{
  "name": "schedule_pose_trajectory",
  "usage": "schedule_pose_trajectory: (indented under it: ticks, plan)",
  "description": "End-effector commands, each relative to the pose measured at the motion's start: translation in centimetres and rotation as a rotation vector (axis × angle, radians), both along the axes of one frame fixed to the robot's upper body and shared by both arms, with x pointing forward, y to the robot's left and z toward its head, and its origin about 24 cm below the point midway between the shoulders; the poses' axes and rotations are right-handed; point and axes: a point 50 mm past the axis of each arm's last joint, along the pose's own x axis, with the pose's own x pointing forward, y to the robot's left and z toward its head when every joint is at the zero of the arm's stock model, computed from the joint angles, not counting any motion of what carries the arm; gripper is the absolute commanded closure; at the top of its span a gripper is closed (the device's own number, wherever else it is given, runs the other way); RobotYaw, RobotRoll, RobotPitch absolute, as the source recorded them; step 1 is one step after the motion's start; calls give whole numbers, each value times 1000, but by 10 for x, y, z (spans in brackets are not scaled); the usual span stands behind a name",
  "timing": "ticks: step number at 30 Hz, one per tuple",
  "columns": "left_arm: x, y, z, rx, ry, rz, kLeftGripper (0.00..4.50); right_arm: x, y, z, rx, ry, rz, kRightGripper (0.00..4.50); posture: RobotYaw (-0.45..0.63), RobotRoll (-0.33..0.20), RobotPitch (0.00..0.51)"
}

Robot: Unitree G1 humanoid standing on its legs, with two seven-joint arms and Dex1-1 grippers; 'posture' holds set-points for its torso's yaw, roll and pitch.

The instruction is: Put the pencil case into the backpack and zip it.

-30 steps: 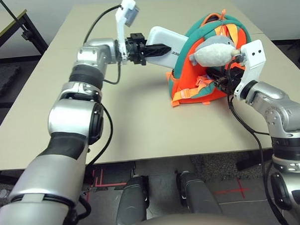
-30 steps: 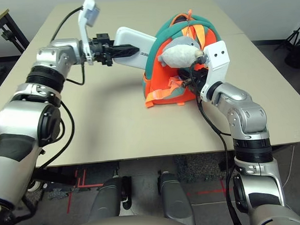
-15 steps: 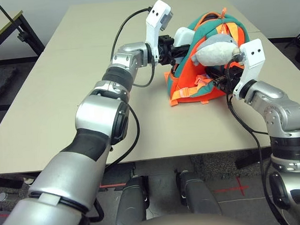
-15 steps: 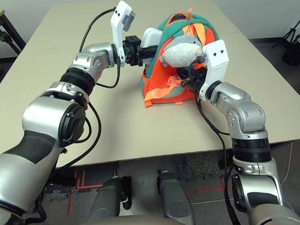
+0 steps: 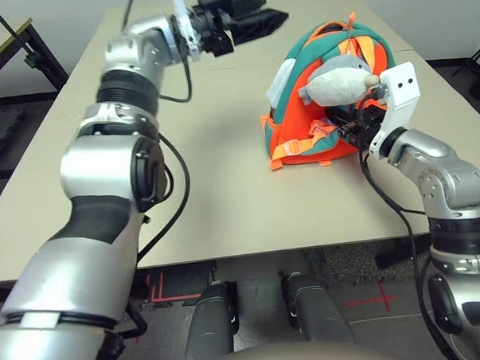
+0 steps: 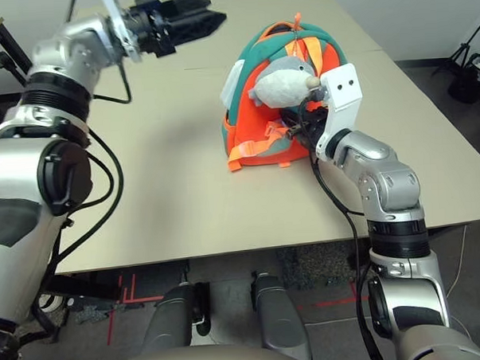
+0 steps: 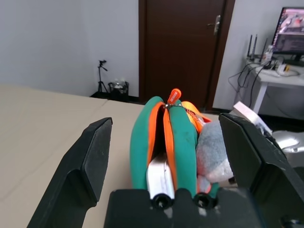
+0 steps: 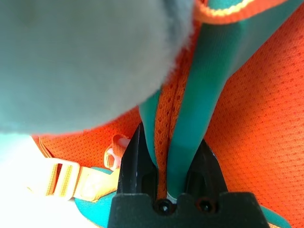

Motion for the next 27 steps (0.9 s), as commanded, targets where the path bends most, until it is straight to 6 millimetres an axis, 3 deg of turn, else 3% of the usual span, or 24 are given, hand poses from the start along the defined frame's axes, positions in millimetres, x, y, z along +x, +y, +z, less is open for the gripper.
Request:
schedule_pose_trajectory:
  ticks: [1,4,11,27]
  plan:
    - [1,4,-18,42,58,13,570,3,4,-6,-14,20,10,4106,-195,0,111]
    - [2,5,-41,133,80,38,1666,3,4,-5,-16,20,13,4106,-191,0,108]
    - [2,-2,-69,206,109,37,4443,4,3,-6,-19,18,10,4106,-200,0,98]
    - [10,-23,-89,260,125,69,4500,2,2,-7,-18,16,3,4106,-217,0,97]
